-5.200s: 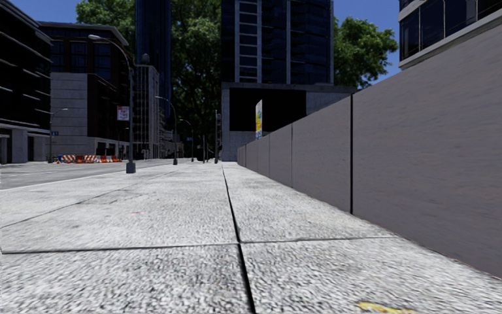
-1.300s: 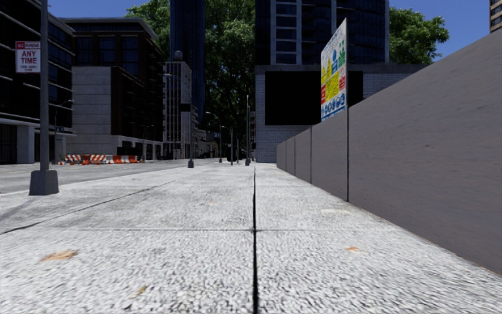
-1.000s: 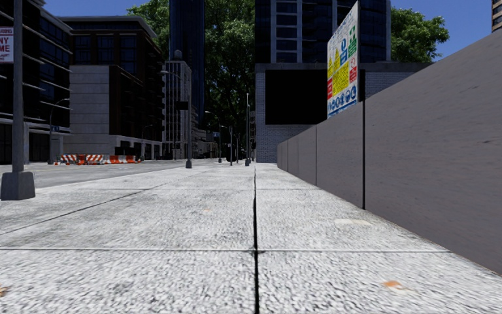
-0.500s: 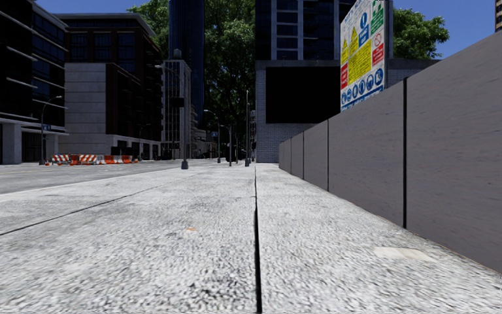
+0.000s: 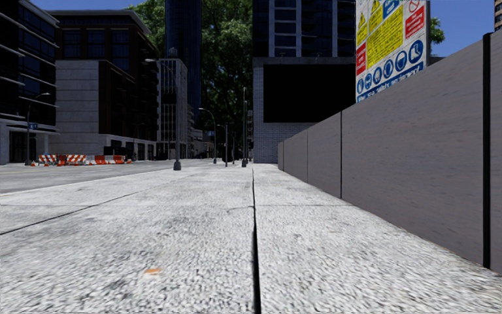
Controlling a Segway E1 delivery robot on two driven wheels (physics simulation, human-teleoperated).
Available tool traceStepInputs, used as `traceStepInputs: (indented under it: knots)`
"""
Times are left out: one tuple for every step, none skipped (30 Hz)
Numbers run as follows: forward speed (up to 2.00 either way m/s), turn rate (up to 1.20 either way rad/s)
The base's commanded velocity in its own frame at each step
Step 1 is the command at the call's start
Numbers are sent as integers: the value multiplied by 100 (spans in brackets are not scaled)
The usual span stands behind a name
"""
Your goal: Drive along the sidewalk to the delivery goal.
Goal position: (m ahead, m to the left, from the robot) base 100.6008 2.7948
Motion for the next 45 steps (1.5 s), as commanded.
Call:
traceStepInputs:
  knots:
    - [200, 0]
    - [200, 0]
    - [200, 0]
    - [200, 0]
    - [200, 0]
    - [200, 0]
    - [200, 0]
    - [200, 0]
    - [200, 0]
    - [200, 0]
    - [200, 0]
    - [200, 0]
    - [200, 0]
    - [200, 0]
    - [200, 0]
    - [200, 0]
    - [200, 0]
    - [200, 0]
    - [200, 0]
    - [200, 0]
    - [200, 0]
    - [200, 0]
    - [200, 0]
    - [200, 0]
    - [200, 0]
    - [200, 0]
    - [200, 0]
    - [200, 0]
    - [200, 0]
    - [200, 0]
    - [200, 0]
    - [200, 0]
    - [200, 0]
    - [200, 0]
    - [200, 0]
    - [200, 0]
    - [200, 0]
    - [200, 0]
    - [200, 0]
    - [200, 0]
    - [200, 0]
    - [200, 0]
    - [200, 0]
    - [200, 0]
    - [200, 0]
